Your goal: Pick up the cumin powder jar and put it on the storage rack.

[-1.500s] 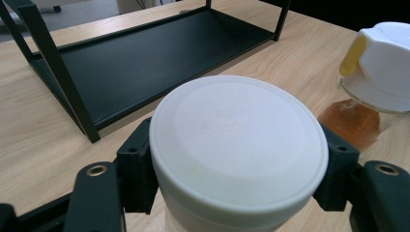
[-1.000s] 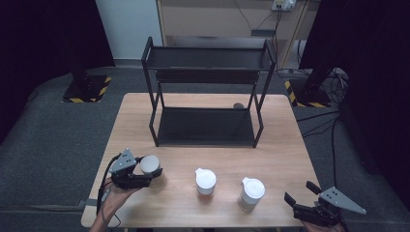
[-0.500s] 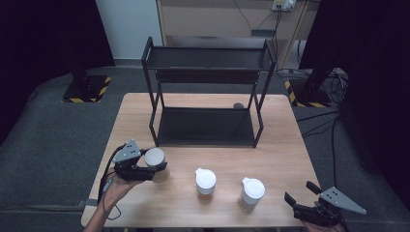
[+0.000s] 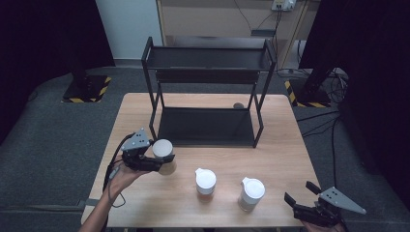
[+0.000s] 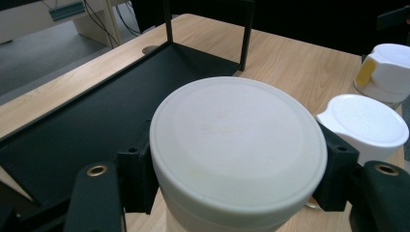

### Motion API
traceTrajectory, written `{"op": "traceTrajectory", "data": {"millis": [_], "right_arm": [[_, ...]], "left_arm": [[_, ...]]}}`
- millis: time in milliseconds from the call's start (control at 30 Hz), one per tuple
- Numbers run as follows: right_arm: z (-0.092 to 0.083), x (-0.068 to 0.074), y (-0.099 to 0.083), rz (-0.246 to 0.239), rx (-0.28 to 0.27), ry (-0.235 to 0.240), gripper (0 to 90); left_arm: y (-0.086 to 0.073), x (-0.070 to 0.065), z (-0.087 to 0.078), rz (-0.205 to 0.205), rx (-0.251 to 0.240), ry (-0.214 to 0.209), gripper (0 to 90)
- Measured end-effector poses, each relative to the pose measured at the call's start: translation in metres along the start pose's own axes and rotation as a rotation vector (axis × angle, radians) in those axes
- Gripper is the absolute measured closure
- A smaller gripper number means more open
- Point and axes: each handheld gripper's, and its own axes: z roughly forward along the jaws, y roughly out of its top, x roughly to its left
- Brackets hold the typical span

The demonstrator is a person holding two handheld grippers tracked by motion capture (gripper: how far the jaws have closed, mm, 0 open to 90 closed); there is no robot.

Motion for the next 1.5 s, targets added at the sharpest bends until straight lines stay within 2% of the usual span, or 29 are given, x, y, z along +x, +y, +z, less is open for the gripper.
{"op": "traceTrajectory", "data": {"millis": [633, 1100, 1500], "right_arm": [[0.001, -0.001, 0.000, 0.004, 0.006, 0.000, 5.6], [0.001, -0.002, 0.000, 0.015, 0.011, 0.005, 5.8], [0.001, -0.003, 0.000, 0.012, 0.008, 0.005, 6.0]], "left_arm": [[0.022, 0.018, 0.021, -0.001, -0.010, 0.029, 32.4], [0.041, 0.031, 0.041, -0.029, -0.017, 0.110, 32.4], [0.057, 0.041, 0.065, -0.081, -0.019, 0.196, 32.5]]}}
